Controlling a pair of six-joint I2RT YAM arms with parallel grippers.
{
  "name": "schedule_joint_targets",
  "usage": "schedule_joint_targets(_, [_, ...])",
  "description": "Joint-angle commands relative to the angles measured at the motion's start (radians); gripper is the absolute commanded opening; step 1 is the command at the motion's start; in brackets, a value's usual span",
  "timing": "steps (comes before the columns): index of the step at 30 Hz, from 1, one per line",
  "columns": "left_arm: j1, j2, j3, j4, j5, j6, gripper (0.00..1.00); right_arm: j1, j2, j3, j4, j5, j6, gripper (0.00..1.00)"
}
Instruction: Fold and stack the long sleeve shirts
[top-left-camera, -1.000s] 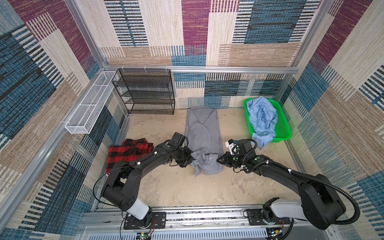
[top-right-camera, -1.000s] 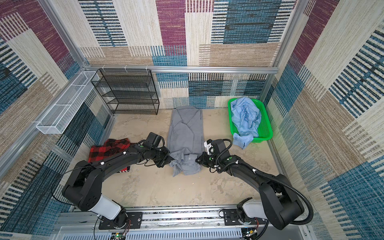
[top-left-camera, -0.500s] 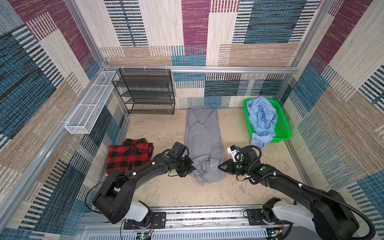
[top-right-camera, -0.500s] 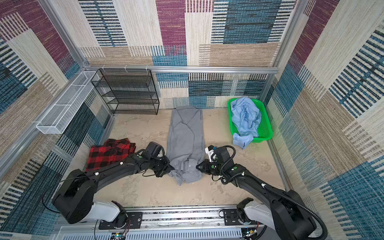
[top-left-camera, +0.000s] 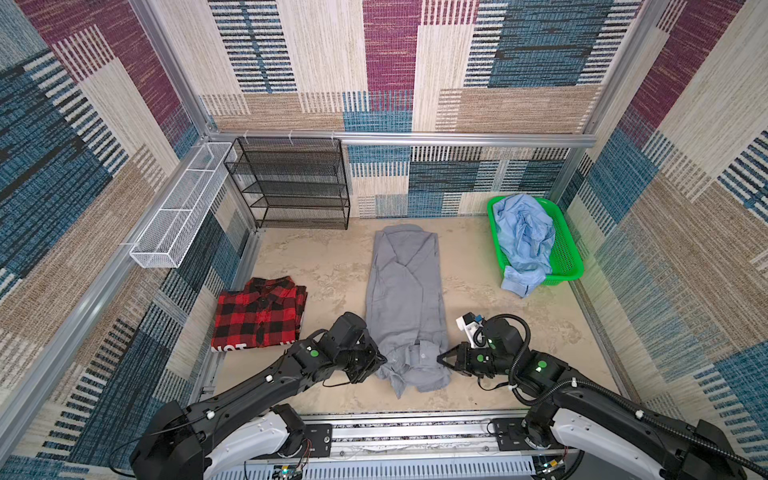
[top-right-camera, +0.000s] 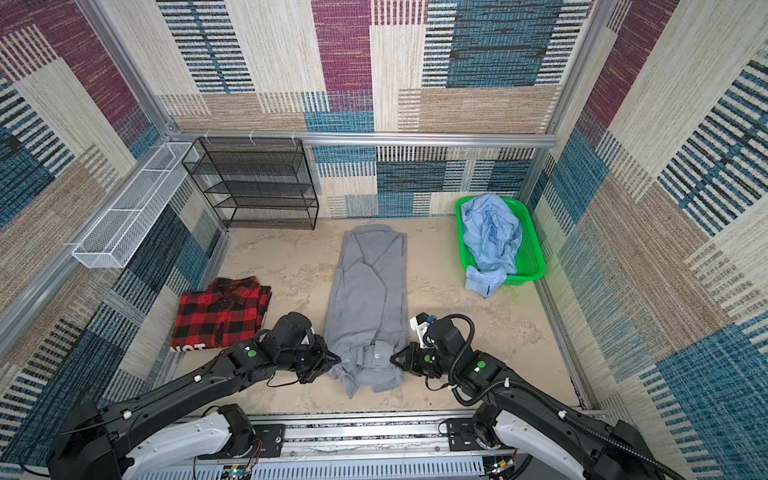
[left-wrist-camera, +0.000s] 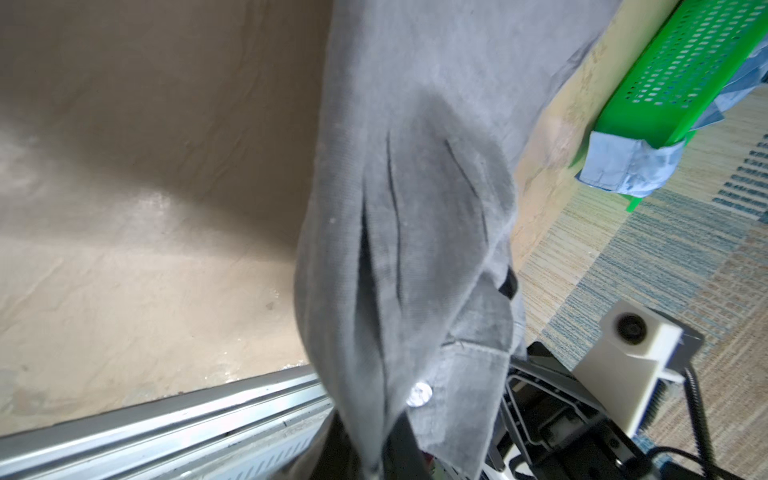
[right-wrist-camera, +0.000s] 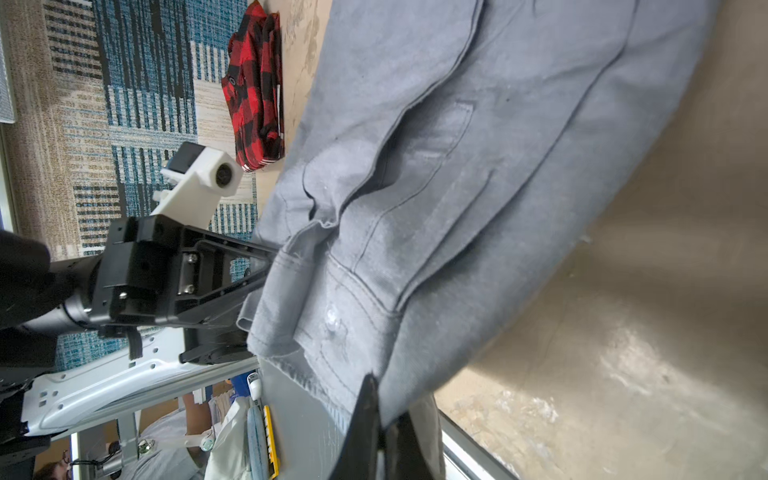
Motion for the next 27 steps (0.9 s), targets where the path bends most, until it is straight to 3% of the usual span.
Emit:
schedule_joint_targets(1, [0.001, 0.011, 0.049, -0.066, -0.052, -0.030, 0.00, 0.003, 0.030, 0.037, 0.027, 0.027, 0.027, 0.00])
schedule_joint_targets(10, [0.062, 0.211, 0.185, -0.094, -0.007, -0.014, 0.00, -0.015, 0.158, 0.160, 0.031, 0.044, -0.002, 0.00])
schedule_joint_targets(19, [0.165, 0.340, 0.266, -0.109, 0.045, 0.029, 0.00, -0.155, 0.243, 0.147, 0.084, -0.071, -0.042, 0.00])
schedule_joint_targets(27, [0.198, 0.455, 0.329, -0.096, 0.082, 0.081, 0.00, -0.220, 0.352, 0.123, 0.162, -0.143, -0.080, 0.00])
